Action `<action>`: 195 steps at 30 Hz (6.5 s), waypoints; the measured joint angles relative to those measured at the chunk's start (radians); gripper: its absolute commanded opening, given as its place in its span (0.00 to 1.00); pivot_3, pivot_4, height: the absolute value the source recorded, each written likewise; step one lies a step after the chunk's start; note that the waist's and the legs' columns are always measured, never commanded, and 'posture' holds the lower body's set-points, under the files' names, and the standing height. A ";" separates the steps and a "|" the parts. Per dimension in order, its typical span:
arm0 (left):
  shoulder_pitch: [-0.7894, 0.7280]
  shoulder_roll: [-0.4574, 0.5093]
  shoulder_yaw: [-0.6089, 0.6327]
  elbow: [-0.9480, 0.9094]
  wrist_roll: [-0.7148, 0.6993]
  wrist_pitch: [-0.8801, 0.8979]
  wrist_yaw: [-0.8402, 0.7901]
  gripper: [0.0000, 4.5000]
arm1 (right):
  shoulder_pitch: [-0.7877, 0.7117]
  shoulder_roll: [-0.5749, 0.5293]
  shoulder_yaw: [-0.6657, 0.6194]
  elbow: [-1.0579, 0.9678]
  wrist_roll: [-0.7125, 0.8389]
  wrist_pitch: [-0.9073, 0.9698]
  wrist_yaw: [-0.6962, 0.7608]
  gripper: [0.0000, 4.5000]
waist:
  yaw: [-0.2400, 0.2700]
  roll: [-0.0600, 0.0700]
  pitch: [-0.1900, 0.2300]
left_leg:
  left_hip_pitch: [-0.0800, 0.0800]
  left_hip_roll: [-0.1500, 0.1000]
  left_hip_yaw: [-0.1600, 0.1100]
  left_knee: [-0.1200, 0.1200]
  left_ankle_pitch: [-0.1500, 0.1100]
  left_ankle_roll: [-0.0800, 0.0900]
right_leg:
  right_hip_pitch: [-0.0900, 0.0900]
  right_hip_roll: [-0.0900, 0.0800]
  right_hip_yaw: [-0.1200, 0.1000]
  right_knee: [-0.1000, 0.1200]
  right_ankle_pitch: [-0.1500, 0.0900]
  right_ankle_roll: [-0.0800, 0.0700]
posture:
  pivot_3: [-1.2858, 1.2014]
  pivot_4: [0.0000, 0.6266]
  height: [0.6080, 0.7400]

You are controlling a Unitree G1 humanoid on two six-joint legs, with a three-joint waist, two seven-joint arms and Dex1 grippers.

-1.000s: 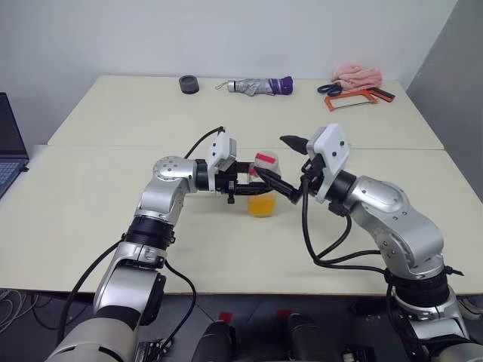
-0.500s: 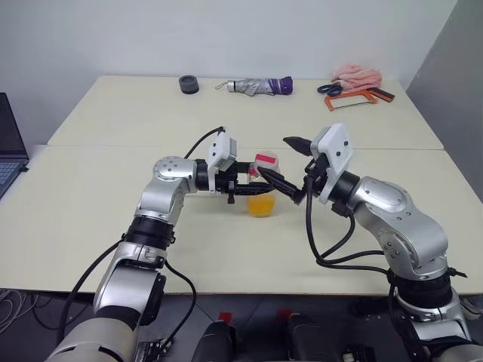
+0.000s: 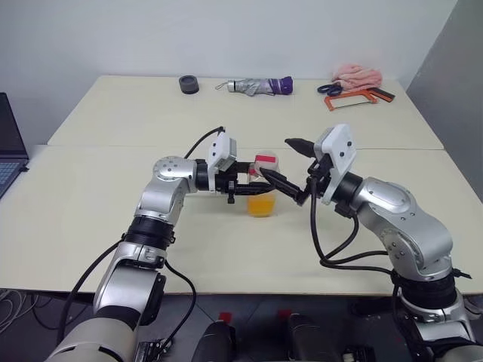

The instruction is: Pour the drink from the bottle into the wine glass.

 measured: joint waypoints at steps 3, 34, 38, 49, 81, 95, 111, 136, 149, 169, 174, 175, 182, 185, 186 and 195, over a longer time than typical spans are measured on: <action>0.000 0.000 0.000 0.000 0.000 0.000 0.000 0.40 | 0.001 -0.005 -0.001 -0.002 0.005 0.008 0.000 1.00 | 0.000 0.000 0.000 | 0.000 0.000 0.000 0.000 0.000 0.000 | 0.000 0.000 0.000 0.000 0.000 0.000 | 0.52 0.24 1.00; 0.003 -0.001 0.000 -0.001 0.000 0.000 0.001 0.40 | -0.086 -0.012 0.013 0.048 0.103 0.093 0.057 1.00 | 0.000 0.000 0.000 | 0.000 0.000 0.000 0.000 0.000 0.000 | 0.000 0.000 0.000 0.000 0.000 0.000 | 0.52 0.24 1.00; 0.005 0.000 0.000 -0.001 0.000 0.000 0.006 0.40 | -0.089 -0.007 0.028 0.060 0.097 0.083 0.069 1.00 | 0.000 0.000 0.000 | 0.000 0.000 0.000 0.000 0.000 0.000 | 0.000 0.000 0.000 0.000 0.000 0.000 | 0.52 0.24 1.00; 0.019 0.001 0.000 -0.002 0.000 0.000 0.014 0.40 | -0.101 0.017 0.036 0.088 0.079 0.051 0.077 0.55 | 0.000 0.000 0.000 | 0.000 0.000 0.000 0.000 0.000 0.000 | 0.000 0.000 0.000 0.000 0.000 0.000 | 0.52 0.24 1.00; 0.025 -0.001 0.012 -0.013 -0.005 0.006 0.024 0.40 | 0.398 -0.129 -0.328 -0.052 0.139 -0.097 0.103 0.38 | 0.021 0.000 0.000 | 0.000 -0.001 0.001 0.000 0.000 0.000 | 0.001 -0.001 0.000 -0.001 0.000 0.000 | 0.52 0.24 1.00; 0.027 -0.001 0.026 -0.010 -0.005 0.008 0.038 0.40 | 0.648 -0.196 -0.383 0.161 -0.051 -0.254 0.122 0.93 | 0.019 0.000 0.000 | 0.002 0.000 0.004 0.000 0.000 0.000 | 0.002 0.004 0.002 0.000 0.000 0.000 | 0.52 0.24 1.00; 0.022 0.024 0.254 0.080 0.012 -0.041 0.459 0.40 | 0.191 -0.174 -0.109 0.019 0.085 -0.095 0.231 1.00 | 0.006 0.000 0.000 | 0.003 0.001 0.000 0.000 0.000 0.000 | 0.002 0.003 0.000 0.000 0.000 0.000 | 0.52 0.24 1.00; -0.038 0.088 0.390 0.502 0.096 -0.263 0.940 0.77 | -0.187 0.151 0.202 0.342 -0.153 -0.121 0.173 1.00 | 0.018 -0.001 0.000 | 0.000 -0.001 0.000 0.000 0.000 -0.001 | -0.001 -0.004 -0.002 0.001 0.000 0.000 | 0.52 0.24 1.00; 0.031 0.078 0.356 0.517 0.156 -0.338 0.949 0.99 | -0.153 0.131 0.201 0.327 -0.151 -0.095 0.189 1.00 | 0.017 -0.001 0.000 | 0.000 -0.001 0.000 0.000 0.000 -0.001 | -0.002 -0.004 -0.001 0.001 0.000 0.000 | 0.52 0.24 1.00; 0.486 0.037 0.320 -0.023 0.149 -0.168 0.973 0.99 | 0.043 0.000 0.086 0.005 -0.032 0.051 0.192 1.00 | 0.020 -0.001 -0.001 | 0.000 0.001 0.000 -0.001 0.000 0.000 | -0.001 -0.006 -0.001 0.000 0.000 0.000 | 0.52 0.24 1.00; 0.604 0.057 0.292 -0.261 0.089 -0.053 0.861 0.99 | 0.066 0.016 -0.099 -0.052 0.104 0.192 0.108 1.00 | 0.023 -0.001 -0.001 | 0.001 0.000 -0.001 0.000 0.000 0.000 | 0.001 -0.006 -0.002 0.000 0.000 0.000 | 0.52 0.24 1.00; 0.616 0.069 0.272 -0.321 0.059 -0.021 0.805 0.99 | 0.056 0.024 -0.179 -0.043 0.134 0.246 0.060 1.00 | 0.027 -0.001 -0.001 | 0.001 0.000 -0.001 0.000 0.000 0.000 | 0.002 -0.006 -0.002 0.000 0.000 0.000 | 0.52 0.24 1.00; 0.578 0.199 0.172 -0.519 -0.088 0.152 0.503 0.99 | -0.052 0.016 -0.449 0.166 0.219 0.521 -0.114 1.00 | 0.022 -0.001 0.000 | 0.002 0.000 0.002 -0.002 0.000 0.000 | 0.001 -0.002 0.000 0.000 0.000 0.000 | 0.52 0.24 1.00; 0.516 0.239 0.131 -0.536 -0.136 0.210 0.383 0.99 | -0.132 0.015 -0.512 0.338 0.219 0.634 -0.172 1.00 | 0.017 0.000 0.000 | 0.003 0.000 0.004 -0.002 0.000 0.000 | 0.001 0.000 0.001 0.000 0.000 0.000 | 0.52 0.24 1.00; 0.490 0.256 0.116 -0.537 -0.152 0.226 0.339 0.99 | -0.165 0.017 -0.541 0.411 0.212 0.659 -0.199 1.00 | 0.016 0.000 0.000 | 0.003 0.000 0.005 -0.002 0.000 0.000 | 0.001 0.001 0.001 0.000 0.000 0.000 | 0.52 0.24 1.00; 0.405 0.298 0.059 -0.552 -0.198 0.280 0.143 0.99 | -0.270 0.040 -0.598 0.821 0.182 0.625 -0.223 1.00 | 0.002 0.001 0.001 | 0.002 0.001 0.007 -0.004 0.000 0.000 | 0.000 0.001 0.002 0.000 0.000 0.000 | 0.52 0.24 1.00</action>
